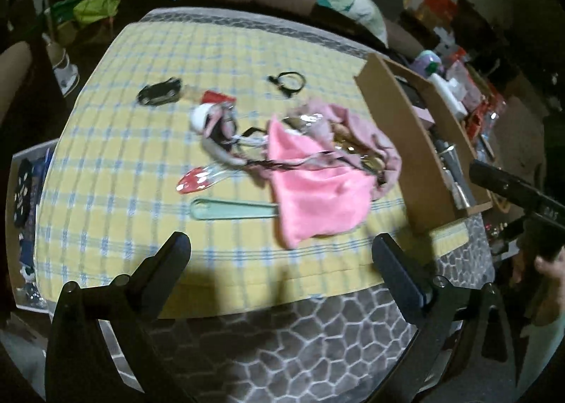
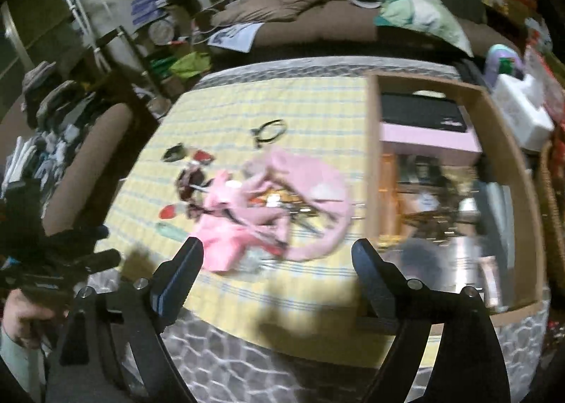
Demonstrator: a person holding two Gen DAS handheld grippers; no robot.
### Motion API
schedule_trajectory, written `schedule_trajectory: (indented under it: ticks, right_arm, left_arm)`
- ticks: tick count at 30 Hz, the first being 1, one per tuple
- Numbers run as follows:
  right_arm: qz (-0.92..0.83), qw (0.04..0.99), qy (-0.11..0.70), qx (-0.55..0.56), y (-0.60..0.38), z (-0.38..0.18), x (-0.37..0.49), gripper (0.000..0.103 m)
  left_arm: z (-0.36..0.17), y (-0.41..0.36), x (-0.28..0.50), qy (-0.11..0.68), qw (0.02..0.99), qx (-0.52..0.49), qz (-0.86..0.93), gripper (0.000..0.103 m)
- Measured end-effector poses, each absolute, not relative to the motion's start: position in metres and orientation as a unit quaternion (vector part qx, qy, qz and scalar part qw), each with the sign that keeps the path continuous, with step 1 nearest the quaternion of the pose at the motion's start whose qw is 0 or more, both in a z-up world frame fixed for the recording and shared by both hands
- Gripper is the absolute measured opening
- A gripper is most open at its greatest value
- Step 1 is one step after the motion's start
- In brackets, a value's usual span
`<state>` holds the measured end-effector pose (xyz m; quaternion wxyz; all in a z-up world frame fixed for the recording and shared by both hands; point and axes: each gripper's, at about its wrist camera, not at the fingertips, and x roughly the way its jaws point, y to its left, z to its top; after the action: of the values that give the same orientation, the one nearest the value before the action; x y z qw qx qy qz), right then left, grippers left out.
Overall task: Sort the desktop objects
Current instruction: 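Grasp the pink cloth with the right gripper and lift it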
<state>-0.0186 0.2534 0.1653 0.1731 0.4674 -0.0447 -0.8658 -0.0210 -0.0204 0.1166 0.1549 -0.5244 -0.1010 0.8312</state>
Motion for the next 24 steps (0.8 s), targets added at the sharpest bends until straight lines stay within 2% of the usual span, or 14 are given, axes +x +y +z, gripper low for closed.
schedule_trajectory:
  ticks: [7,11,14,16,20,24]
  right_arm:
    - [-0.852,0.181,-0.041,0.489,0.208,0.116,-0.015,0.088]
    - [-0.853,0.162,-0.064,0.493,0.209,0.086,-0.018,0.088]
    - [-0.858,0.151,-0.122,0.475,0.222,0.072,-0.022,0.086]
    - [-0.869,0.155,-0.132,0.450,0.223,0.071,-0.020,0.085]
    - [-0.880,0.175,-0.066,0.437,0.201,0.078,-0.025,0.084]
    - [-0.877,0.183,-0.004,0.445,0.174,0.074,-0.038,0.081]
  left_arm:
    - [0.081,-0.058,-0.025,-0.133,0.137,-0.540,0.820,0.103]
    - [0.064,-0.070,-0.029,-0.159,0.135,-0.538,0.817,0.102]
    - [0.055,-0.070,-0.029,-0.175,0.151,-0.525,0.819,0.092]
    - [0.048,-0.064,-0.029,-0.169,0.158,-0.534,0.813,0.088]
    - [0.049,-0.043,-0.031,-0.116,0.167,-0.536,0.820,0.088]
    - [0.048,-0.030,-0.036,-0.095,0.179,-0.535,0.820,0.088]
